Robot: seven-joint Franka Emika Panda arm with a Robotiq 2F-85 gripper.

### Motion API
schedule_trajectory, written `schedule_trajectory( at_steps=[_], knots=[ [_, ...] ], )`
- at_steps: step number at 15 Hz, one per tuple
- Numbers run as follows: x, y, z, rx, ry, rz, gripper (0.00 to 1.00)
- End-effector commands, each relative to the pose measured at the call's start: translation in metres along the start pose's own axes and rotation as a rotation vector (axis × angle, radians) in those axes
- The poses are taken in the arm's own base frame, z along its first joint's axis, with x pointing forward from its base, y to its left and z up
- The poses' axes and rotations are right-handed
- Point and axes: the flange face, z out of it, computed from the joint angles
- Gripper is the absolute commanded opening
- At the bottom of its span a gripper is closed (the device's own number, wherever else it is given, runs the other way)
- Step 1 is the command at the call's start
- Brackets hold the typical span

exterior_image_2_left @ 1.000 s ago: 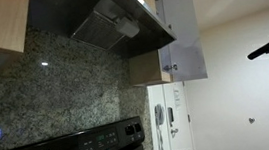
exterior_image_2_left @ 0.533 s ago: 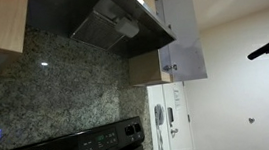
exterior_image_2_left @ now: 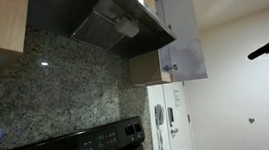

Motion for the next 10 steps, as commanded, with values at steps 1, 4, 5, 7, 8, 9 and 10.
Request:
schedule_trajectory(
  at_steps=[1,4,5,7,8,9,10],
  knots=[
    [0.014,-0.006,0.026,-0.028,-0.005,-0.047,0.02],
    [0.018,-0.007,0.037,-0.064,-0.027,-0.095,0.02],
    [0.018,-0.007,0.039,-0.081,-0.043,-0.1,0.02],
    [0.02,-0.009,0.043,-0.115,-0.09,-0.104,0.02],
    [0.021,-0.008,0.044,-0.14,-0.113,-0.108,0.02],
    [0.022,-0.01,0.045,-0.146,-0.142,-0.109,0.02],
    [0.012,-0.007,0.043,-0.116,-0.12,-0.113,0.02]
  ],
)
